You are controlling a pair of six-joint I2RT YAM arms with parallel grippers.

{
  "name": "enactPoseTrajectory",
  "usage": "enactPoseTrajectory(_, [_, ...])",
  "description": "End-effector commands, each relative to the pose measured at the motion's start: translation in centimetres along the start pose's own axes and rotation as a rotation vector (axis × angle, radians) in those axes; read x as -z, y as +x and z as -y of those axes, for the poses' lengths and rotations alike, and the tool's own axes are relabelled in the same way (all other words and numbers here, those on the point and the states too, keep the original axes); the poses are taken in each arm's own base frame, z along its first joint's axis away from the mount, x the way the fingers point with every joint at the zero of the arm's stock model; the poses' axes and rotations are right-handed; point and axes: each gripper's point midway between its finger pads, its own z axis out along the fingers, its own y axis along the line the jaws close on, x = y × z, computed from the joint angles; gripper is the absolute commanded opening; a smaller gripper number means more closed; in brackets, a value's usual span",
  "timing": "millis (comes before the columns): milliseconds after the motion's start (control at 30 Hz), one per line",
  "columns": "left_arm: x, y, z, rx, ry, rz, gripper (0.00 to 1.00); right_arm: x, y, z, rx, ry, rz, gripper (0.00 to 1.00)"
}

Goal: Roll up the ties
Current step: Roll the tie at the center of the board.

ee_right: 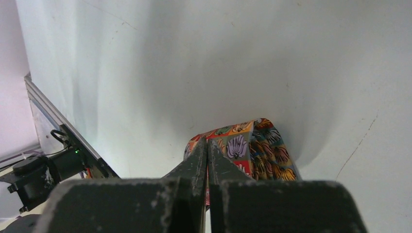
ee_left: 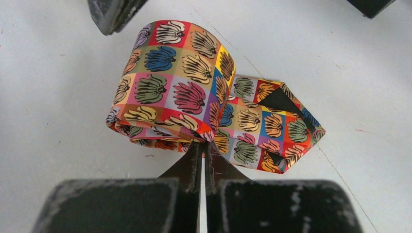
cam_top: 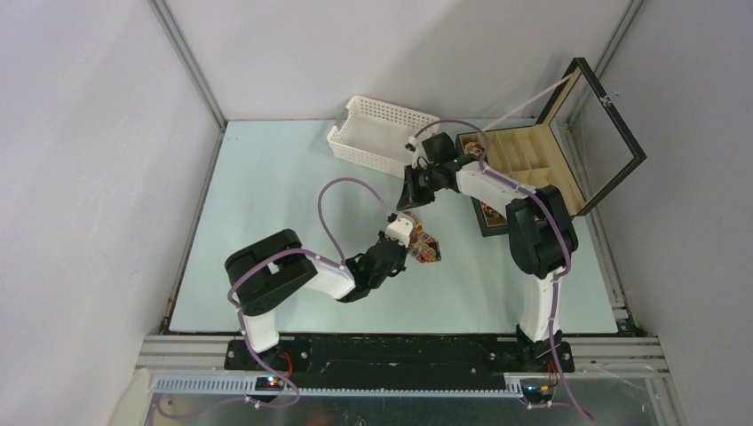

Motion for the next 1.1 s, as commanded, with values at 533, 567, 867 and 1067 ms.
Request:
enactPoseTrajectory(533, [-0.1,-0.5,-0.6,0.049,-0.06,0.01,0.05,-0.9,2.3,2.8,-0.047,0.103,-0.036,0.0])
enactPoseTrajectory(567, [-0.1,-0.4,-0.7,0.049,-0.063,0.006,0.08,-0.9,2.3,2.8,-0.046,0.103,-0.037,0.0])
enactPoseTrajectory(867, [1.9,-2.1,-0.8,0.136,-0.037,0.044,0.35,-1.1,2.1,2.5,-0.041,0.094,-0.028,0.0])
enactPoseTrajectory(1067, [4.2,-3.7,-0.8,0.232,-0.001,0.08,0.42,-1.1,2.0,2.5,-0.038,0.095,-0.024,0.0])
